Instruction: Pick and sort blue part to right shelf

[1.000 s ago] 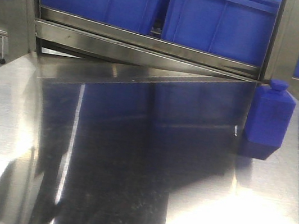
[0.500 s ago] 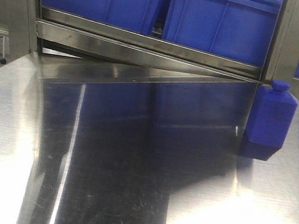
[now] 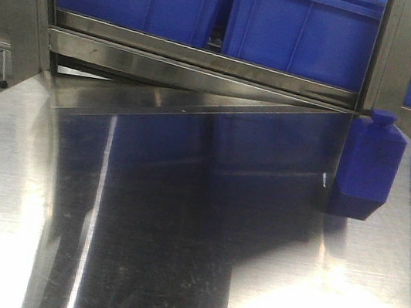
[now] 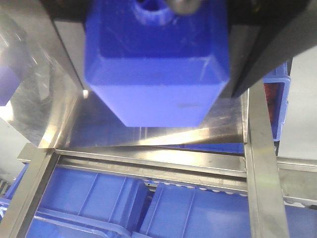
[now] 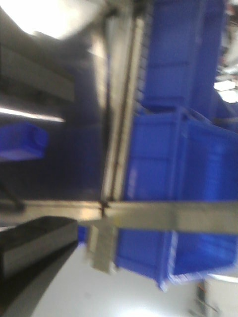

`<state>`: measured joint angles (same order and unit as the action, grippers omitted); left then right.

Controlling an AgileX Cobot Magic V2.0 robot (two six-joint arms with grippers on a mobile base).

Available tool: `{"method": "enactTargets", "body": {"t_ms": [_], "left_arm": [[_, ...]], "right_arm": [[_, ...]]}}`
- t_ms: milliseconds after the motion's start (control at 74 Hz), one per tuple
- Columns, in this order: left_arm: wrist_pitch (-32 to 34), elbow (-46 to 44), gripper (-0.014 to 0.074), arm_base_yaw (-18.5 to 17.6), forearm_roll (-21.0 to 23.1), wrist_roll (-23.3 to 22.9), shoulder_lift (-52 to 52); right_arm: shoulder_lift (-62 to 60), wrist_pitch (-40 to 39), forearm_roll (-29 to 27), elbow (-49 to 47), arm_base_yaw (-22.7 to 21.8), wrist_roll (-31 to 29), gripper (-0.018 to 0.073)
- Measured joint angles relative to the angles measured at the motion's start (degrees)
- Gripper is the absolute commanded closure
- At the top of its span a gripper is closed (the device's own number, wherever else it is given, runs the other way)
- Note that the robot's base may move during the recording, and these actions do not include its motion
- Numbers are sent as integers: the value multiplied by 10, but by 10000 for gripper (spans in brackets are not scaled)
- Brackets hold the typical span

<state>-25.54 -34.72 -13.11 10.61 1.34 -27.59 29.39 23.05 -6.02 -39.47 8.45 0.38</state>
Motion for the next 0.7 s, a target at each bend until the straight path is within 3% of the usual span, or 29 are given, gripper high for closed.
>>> {"method": "enactTargets", "body": {"t_ms": [216, 338, 703], "left_arm": [[1, 0, 284, 0, 0, 0, 0], [3, 0, 284, 0, 0, 0, 0], [3, 0, 284, 0, 0, 0, 0]], "right_arm": [[199, 177, 0, -156, 70, 0, -55], [315, 249, 0, -244, 74, 7, -54], [591, 412, 30, -454, 74, 109, -55]]}}
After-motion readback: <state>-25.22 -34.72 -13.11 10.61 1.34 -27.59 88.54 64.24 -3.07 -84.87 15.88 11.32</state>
